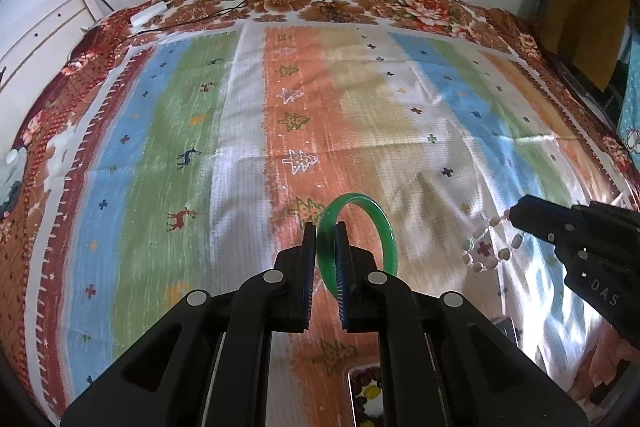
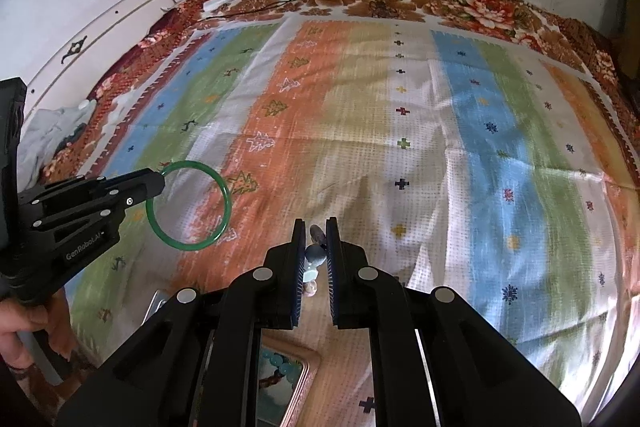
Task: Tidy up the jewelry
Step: 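Lift the green bangle and white-pink bracelet and carry them over the tin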
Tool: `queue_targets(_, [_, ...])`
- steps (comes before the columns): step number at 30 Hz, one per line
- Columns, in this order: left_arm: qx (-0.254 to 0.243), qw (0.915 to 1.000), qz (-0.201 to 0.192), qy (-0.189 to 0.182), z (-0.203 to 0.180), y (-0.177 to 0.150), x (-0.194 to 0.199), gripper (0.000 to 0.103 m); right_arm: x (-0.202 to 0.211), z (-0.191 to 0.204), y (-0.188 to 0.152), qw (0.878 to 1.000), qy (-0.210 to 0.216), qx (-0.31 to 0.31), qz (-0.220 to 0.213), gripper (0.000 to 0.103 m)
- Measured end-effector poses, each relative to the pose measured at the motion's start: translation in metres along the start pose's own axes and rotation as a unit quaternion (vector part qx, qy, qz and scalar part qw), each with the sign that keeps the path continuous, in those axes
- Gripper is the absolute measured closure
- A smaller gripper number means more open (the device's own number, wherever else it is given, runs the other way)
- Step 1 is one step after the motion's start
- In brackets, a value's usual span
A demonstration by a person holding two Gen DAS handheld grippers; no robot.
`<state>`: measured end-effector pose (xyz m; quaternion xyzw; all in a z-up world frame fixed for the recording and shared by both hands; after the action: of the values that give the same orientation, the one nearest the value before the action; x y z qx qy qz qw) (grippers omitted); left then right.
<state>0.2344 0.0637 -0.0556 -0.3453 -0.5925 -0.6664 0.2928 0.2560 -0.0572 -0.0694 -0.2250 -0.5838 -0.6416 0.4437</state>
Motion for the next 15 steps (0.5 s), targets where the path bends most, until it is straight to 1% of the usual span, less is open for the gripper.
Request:
queue_targets(5, [-0.002,1.0000,-0.009,-0.003,-0.005,-0.005,0.013,0.094,0.010,-0.003,-0.005,1.000,-0.003,-0.002,-0.005,0.092])
queue_targets(15, [0.002,0.9996,-0.027,-0.009,-0.008,-0.017,0.037,0.094,0.036,0.002,-0.019,1.000,0.014,0.008,-0.023,0.092])
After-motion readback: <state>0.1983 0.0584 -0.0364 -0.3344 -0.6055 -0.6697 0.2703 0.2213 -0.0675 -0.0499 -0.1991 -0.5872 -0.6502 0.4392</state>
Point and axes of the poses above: each gripper's, at about its wrist camera, not at the fingertips, and x roughly against the way its jaws point, z to its left, y to its top, the point moved 3 cm from there along -x, roughly the way its jaws point, and after that the axes turned 14 degrees about -x, right-handed, at the moved point
